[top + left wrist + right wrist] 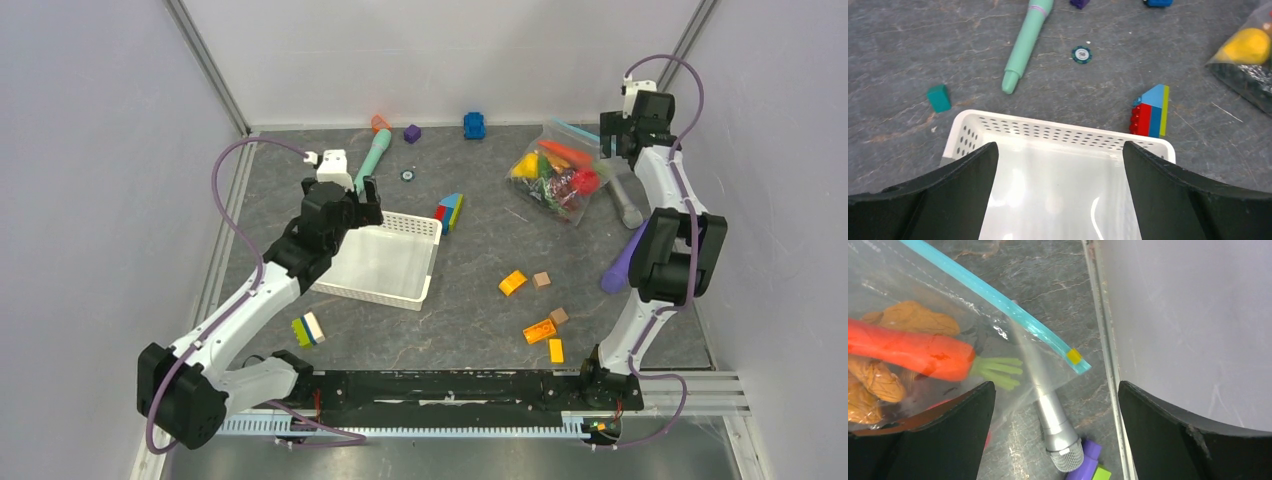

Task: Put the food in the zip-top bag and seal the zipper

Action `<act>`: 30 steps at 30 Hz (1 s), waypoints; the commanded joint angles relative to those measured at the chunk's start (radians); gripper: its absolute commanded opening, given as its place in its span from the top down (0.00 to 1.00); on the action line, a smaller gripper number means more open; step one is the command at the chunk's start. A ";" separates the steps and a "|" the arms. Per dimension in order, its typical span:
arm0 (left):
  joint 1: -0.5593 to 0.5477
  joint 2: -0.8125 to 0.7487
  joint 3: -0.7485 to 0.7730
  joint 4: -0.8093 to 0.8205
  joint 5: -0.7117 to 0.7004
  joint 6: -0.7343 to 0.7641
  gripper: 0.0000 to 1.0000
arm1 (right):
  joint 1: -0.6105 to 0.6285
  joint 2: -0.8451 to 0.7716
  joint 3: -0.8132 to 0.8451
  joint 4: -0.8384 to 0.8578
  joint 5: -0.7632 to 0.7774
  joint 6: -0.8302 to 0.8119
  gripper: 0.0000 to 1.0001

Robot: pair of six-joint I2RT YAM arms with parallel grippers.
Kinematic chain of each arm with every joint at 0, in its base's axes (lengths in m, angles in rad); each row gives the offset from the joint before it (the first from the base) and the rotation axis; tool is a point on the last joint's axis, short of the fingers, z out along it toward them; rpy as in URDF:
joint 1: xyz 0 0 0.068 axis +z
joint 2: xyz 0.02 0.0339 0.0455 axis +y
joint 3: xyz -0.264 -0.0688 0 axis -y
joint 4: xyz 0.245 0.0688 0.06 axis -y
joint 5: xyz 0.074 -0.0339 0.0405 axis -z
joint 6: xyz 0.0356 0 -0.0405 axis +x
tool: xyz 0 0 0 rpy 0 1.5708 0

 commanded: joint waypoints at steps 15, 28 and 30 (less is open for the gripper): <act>0.009 -0.062 0.121 -0.227 -0.309 -0.191 0.00 | -0.002 -0.874 -0.818 0.220 0.259 0.394 0.02; 0.017 -0.030 0.148 -0.253 -0.282 -0.210 0.00 | -0.001 -1.064 -0.966 0.257 0.290 0.436 0.02; 0.017 -0.030 0.147 -0.253 -0.276 -0.208 0.00 | -0.002 -1.063 -0.964 0.257 0.289 0.437 0.02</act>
